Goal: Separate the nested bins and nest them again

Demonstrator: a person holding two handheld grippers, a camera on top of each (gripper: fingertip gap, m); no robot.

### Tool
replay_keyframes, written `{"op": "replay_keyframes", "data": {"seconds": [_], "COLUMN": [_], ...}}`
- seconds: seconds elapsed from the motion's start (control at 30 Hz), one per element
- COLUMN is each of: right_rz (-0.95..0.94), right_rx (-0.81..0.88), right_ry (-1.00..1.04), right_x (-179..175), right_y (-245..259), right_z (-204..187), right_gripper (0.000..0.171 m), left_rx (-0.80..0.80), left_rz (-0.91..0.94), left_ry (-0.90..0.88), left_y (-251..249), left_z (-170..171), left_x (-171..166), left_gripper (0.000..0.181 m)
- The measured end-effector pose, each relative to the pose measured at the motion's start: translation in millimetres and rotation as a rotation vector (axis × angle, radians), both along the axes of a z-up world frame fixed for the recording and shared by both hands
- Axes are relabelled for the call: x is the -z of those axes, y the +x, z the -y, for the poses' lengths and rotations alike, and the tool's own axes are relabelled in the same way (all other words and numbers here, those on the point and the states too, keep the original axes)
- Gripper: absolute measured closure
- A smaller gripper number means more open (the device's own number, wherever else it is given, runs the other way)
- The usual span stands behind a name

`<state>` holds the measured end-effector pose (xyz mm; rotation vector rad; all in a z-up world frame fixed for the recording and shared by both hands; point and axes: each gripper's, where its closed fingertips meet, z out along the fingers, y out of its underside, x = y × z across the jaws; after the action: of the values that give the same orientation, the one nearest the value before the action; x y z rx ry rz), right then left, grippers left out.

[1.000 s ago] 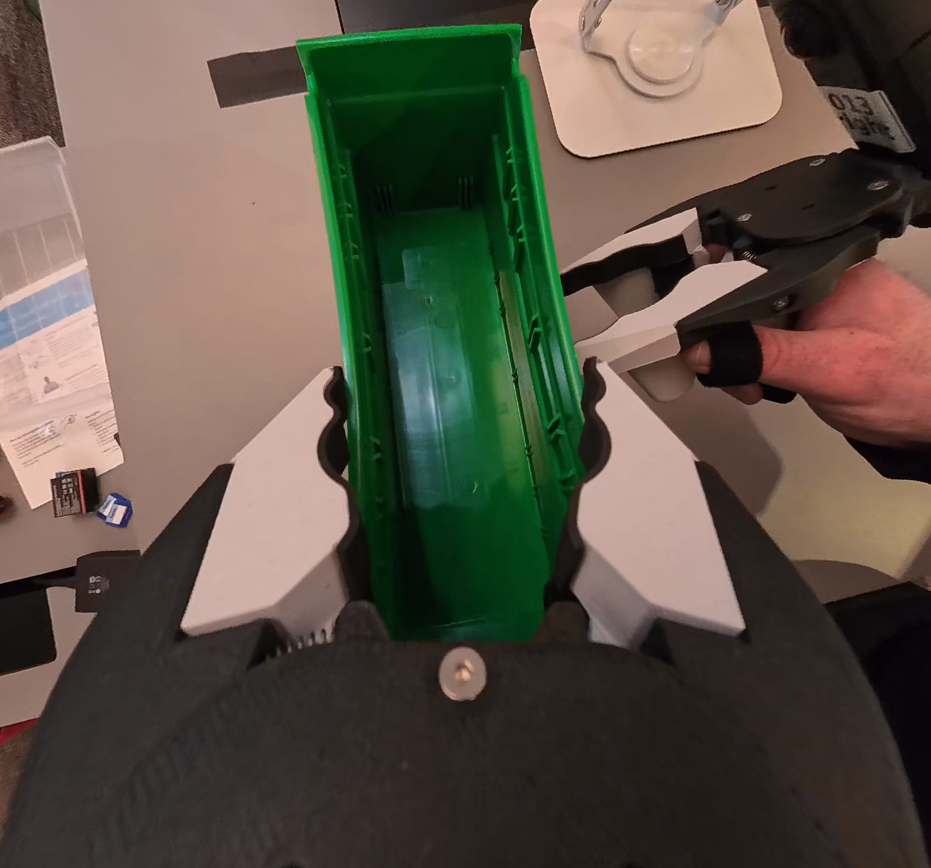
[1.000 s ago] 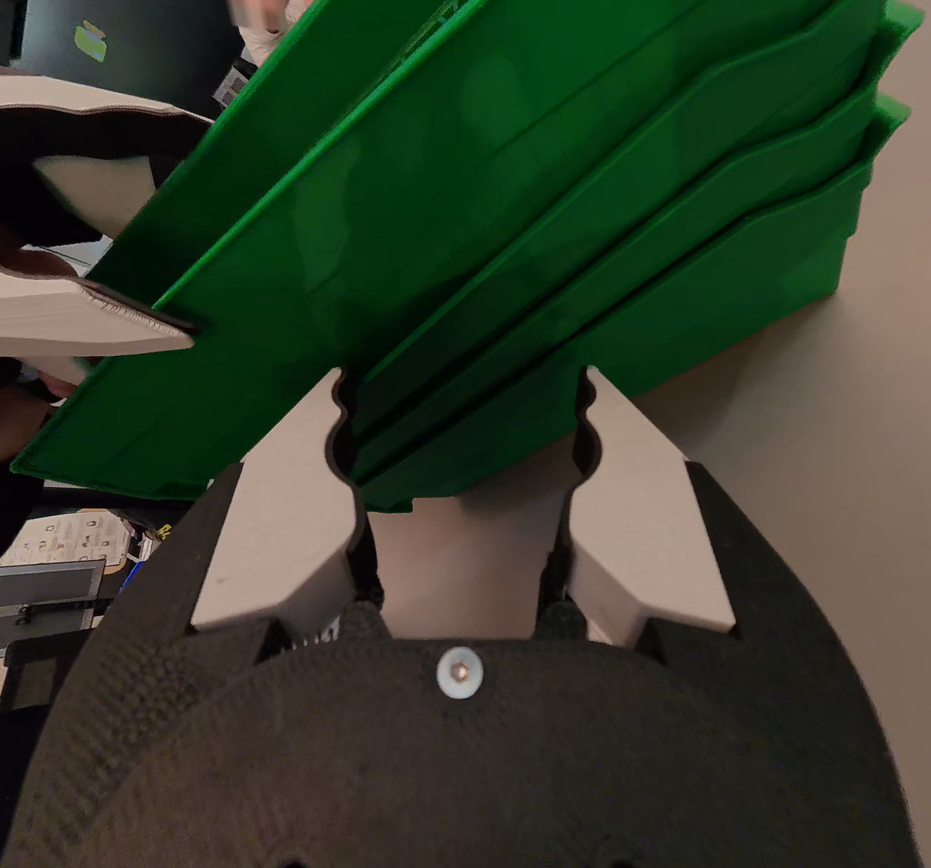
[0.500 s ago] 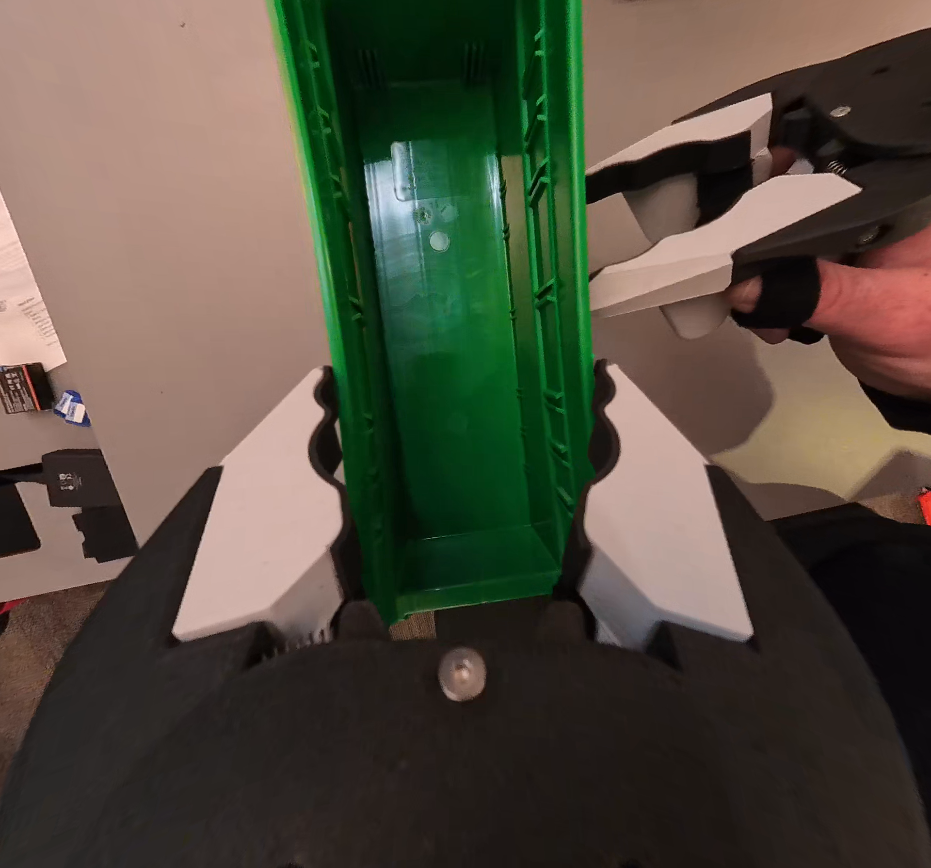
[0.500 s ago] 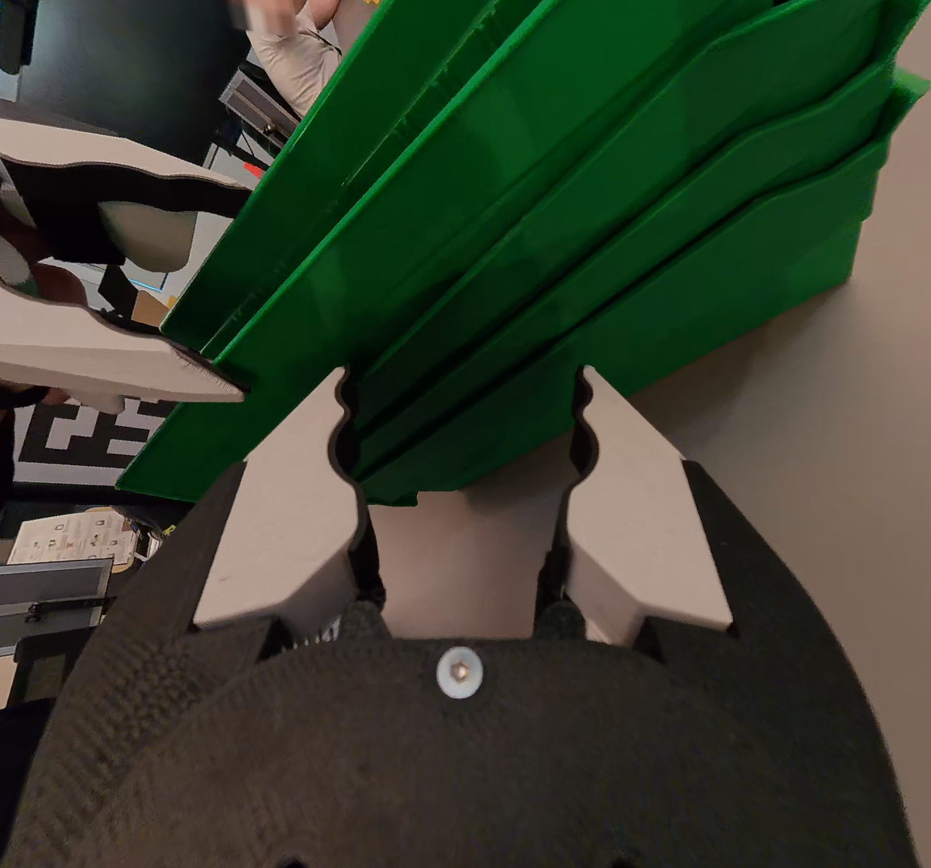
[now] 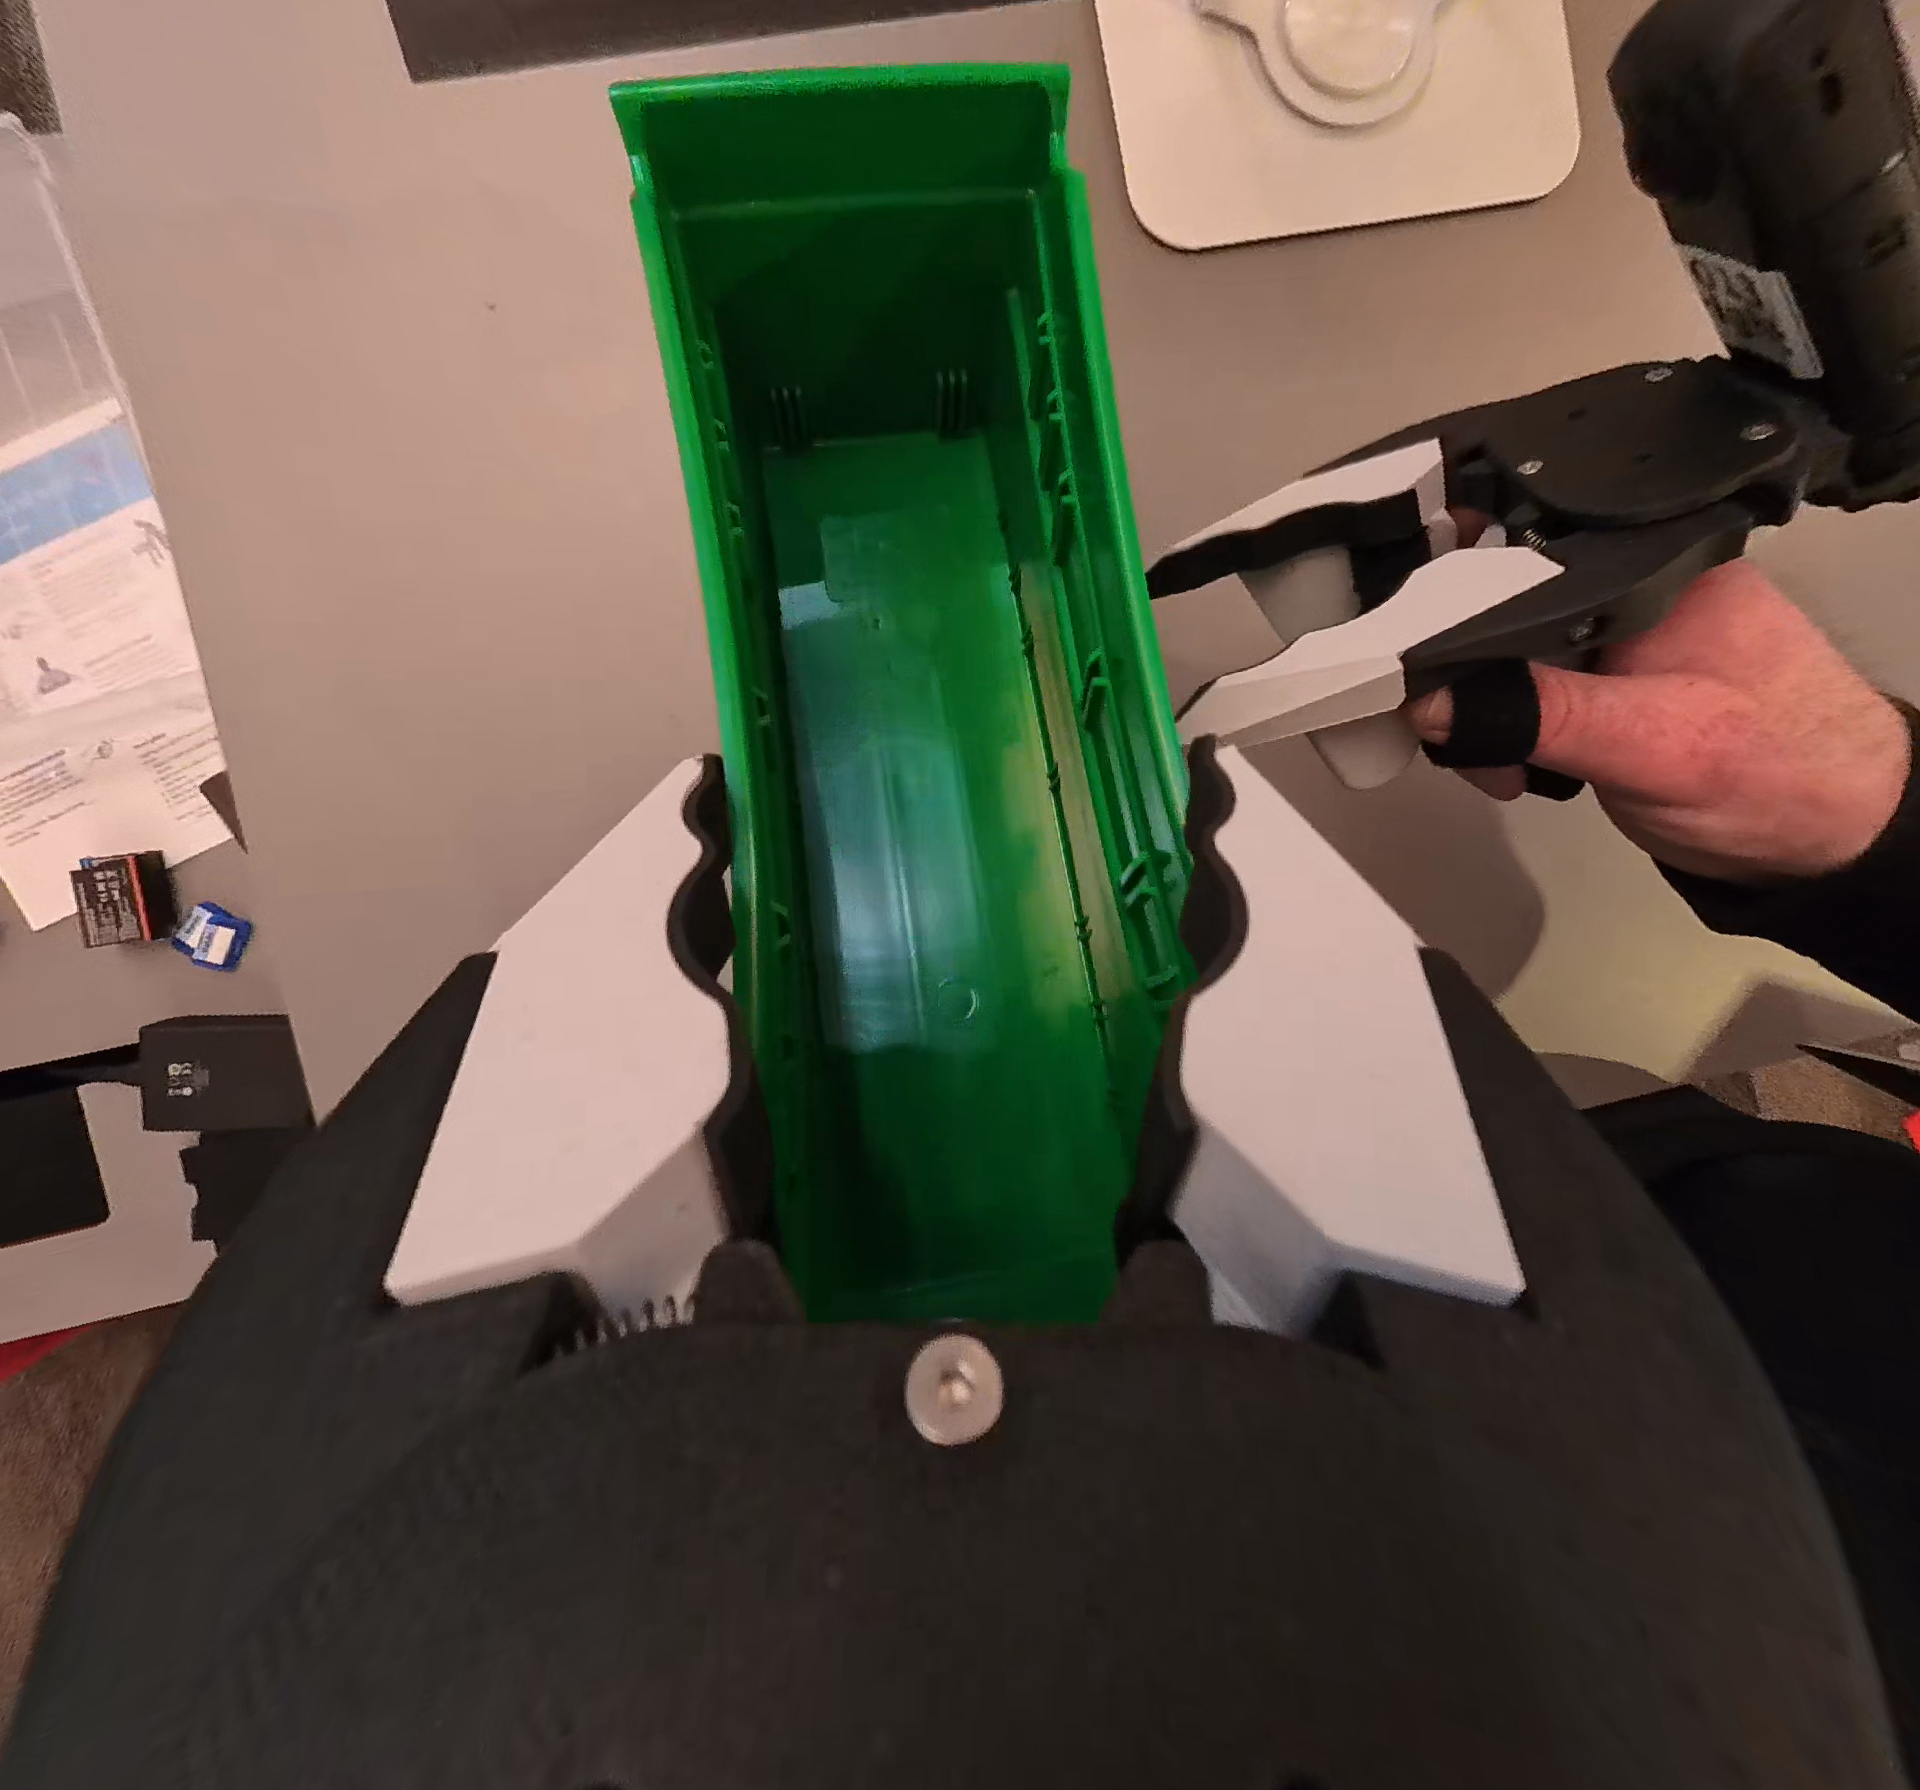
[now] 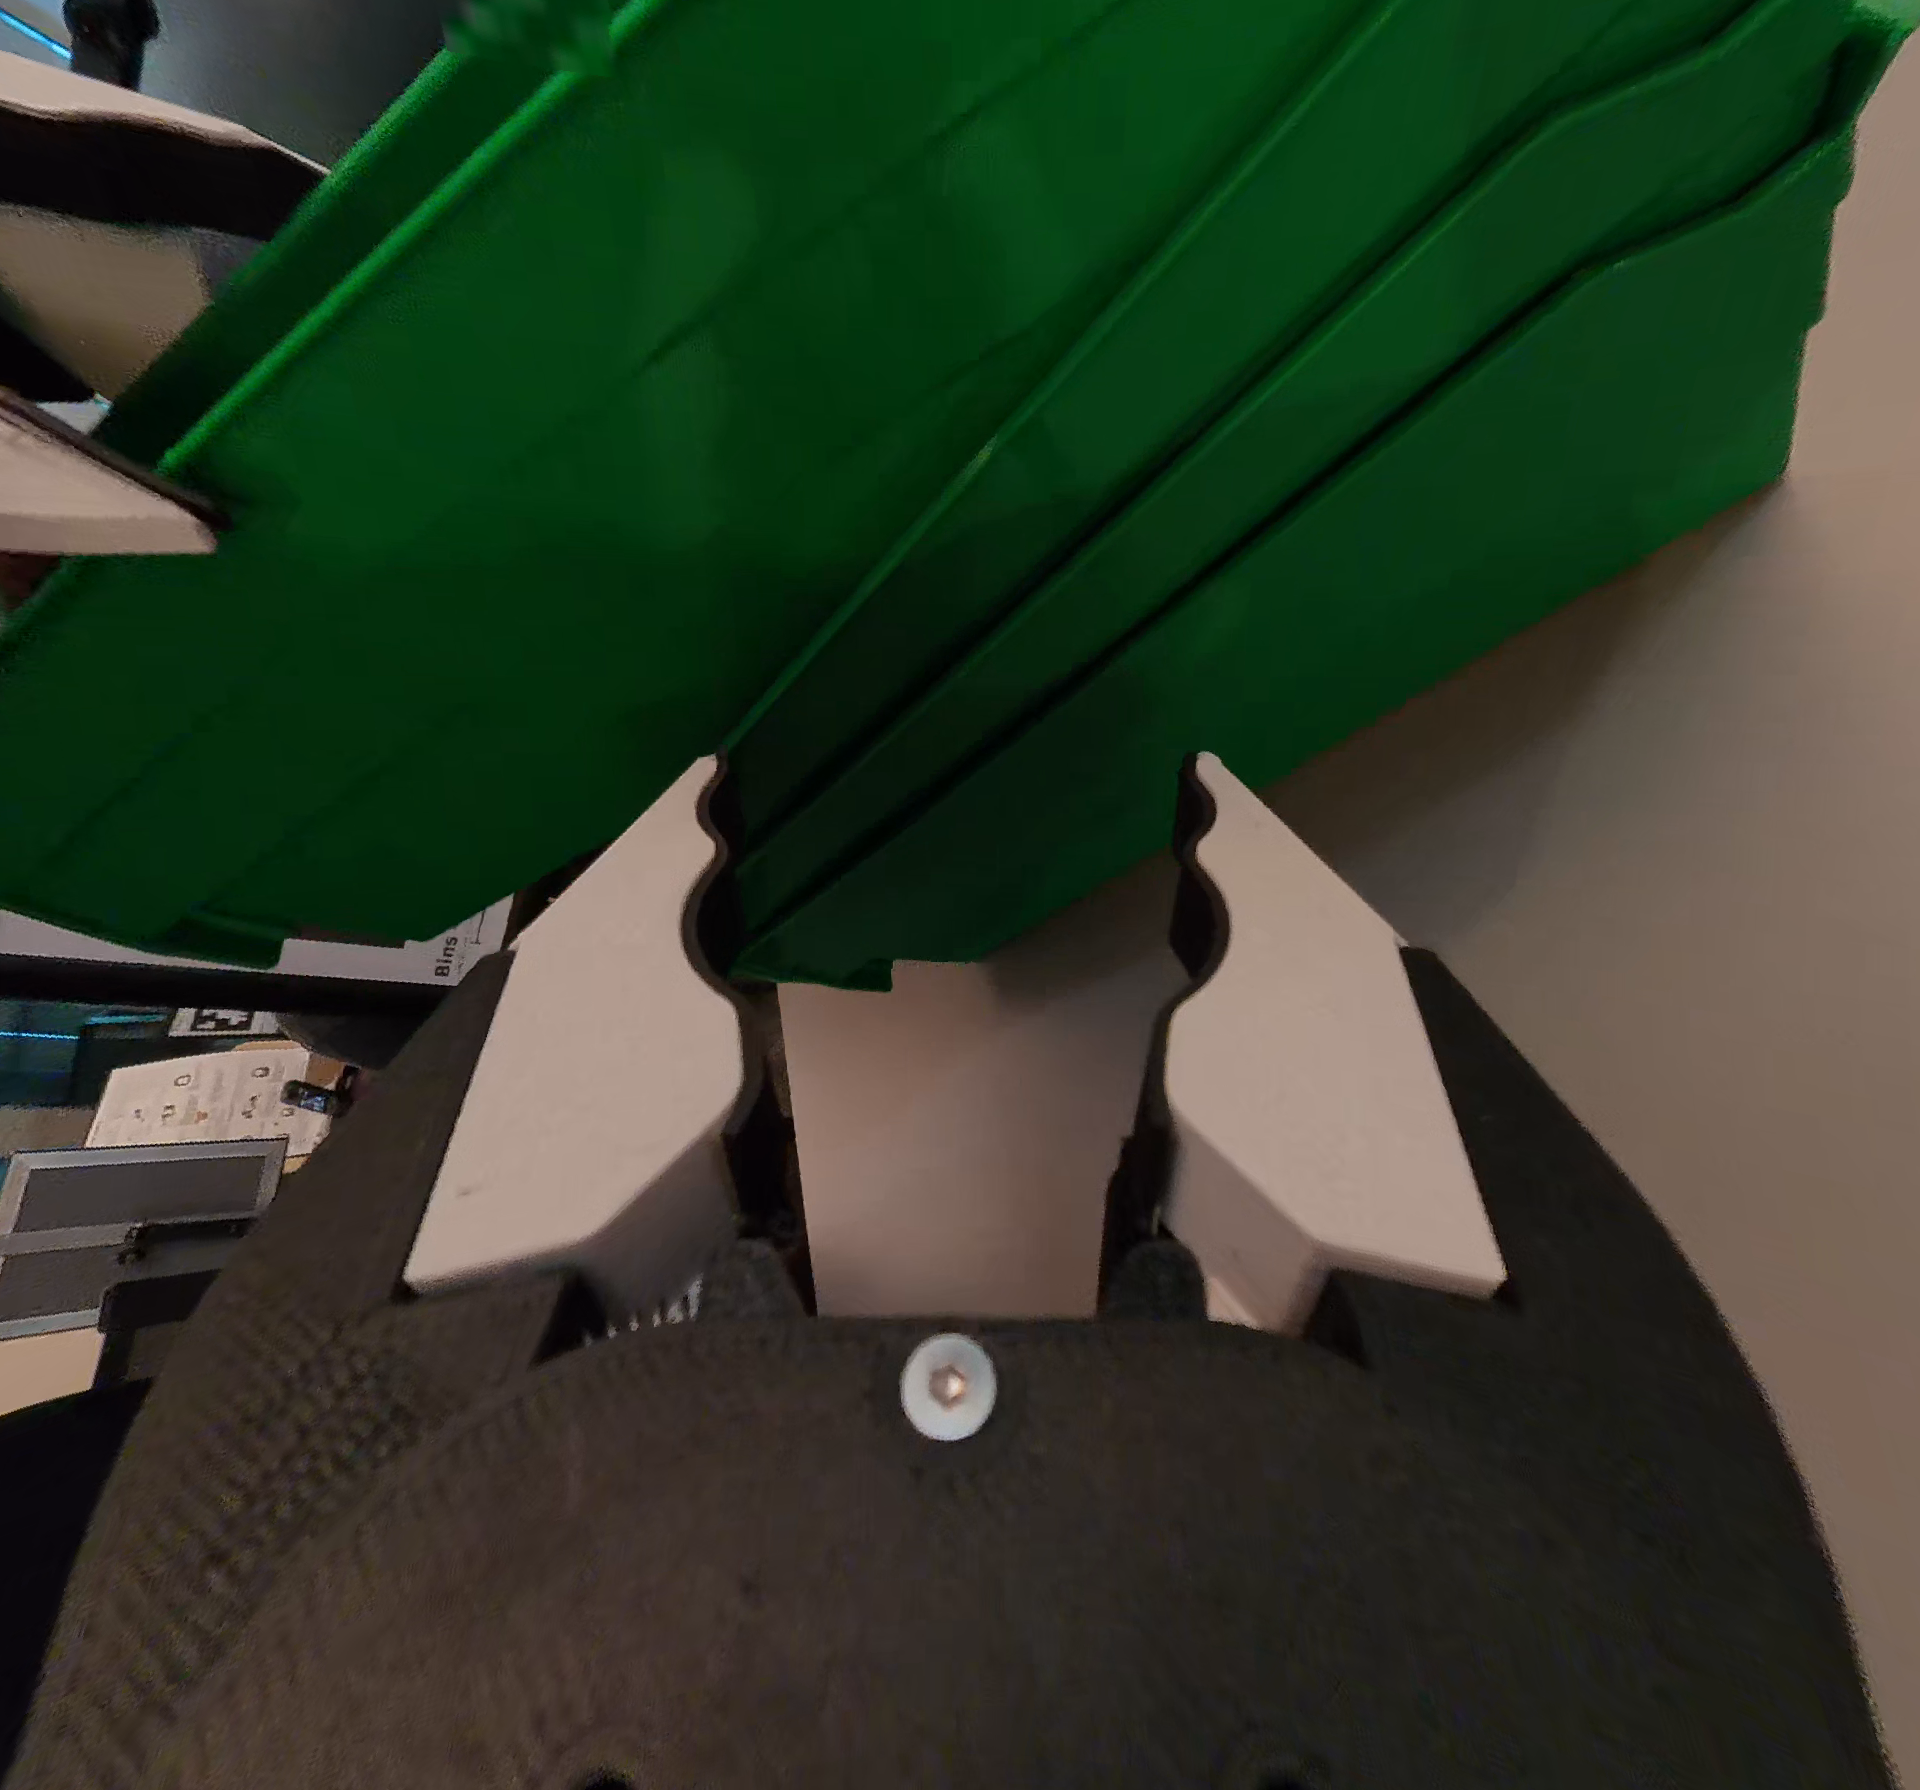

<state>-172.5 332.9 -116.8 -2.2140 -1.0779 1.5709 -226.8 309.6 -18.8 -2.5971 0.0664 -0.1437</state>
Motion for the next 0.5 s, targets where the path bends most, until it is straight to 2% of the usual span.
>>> {"op": "replay_keyframes", "data": {"seconds": [0.23, 0.37, 0.5], "right_rz": [-0.021, -0.051, -0.082], "right_rx": [0.015, 0.032, 0.071], "right_ry": [-0.013, -0.014, -0.029], "right_x": [-5, -16, -26], "right_y": [17, 33, 61], "right_z": [2, 3, 1], "right_gripper": [0.088, 0.087, 0.089], "left_rx": [0.008, 0.026, 0.091], "left_rz": [-0.031, -0.046, -0.012], "left_ry": [0.056, 0.137, 0.22], "left_y": [2, 12, 46], "left_z": [-3, -11, -25], "left_x": [-29, -65, -98], "left_gripper": [0.095, 0.096, 0.095]}}
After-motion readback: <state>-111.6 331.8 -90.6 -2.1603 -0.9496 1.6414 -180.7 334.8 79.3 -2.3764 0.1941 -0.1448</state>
